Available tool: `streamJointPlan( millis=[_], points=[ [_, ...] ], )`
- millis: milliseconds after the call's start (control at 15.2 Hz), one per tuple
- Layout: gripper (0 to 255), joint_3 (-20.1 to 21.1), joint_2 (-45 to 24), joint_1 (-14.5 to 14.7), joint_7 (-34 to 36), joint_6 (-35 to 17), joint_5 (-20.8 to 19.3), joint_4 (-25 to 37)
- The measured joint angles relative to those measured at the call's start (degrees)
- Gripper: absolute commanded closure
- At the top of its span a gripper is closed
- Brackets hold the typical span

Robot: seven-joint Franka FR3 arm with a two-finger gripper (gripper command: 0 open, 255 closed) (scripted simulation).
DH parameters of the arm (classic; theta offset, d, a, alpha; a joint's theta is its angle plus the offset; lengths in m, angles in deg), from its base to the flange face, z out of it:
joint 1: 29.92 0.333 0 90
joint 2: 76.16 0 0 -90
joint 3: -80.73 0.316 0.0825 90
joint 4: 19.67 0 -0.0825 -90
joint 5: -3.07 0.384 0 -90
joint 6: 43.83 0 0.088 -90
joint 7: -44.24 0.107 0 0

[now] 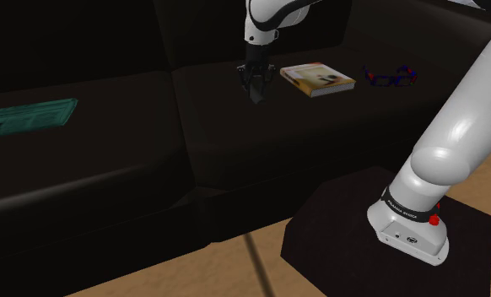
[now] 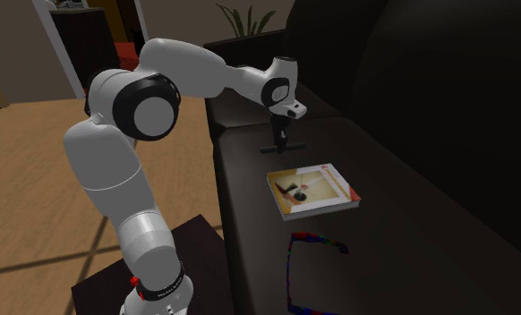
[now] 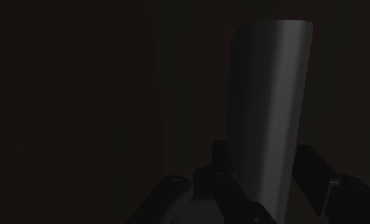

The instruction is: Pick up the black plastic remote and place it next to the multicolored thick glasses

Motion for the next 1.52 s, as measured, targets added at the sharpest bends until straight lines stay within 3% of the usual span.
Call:
streamJointPlan(
  millis=[1518],
  points=[
    [255, -0.15, 0.53, -0.12, 0.88, 16.39, -0.20, 15.73]
  ],
)
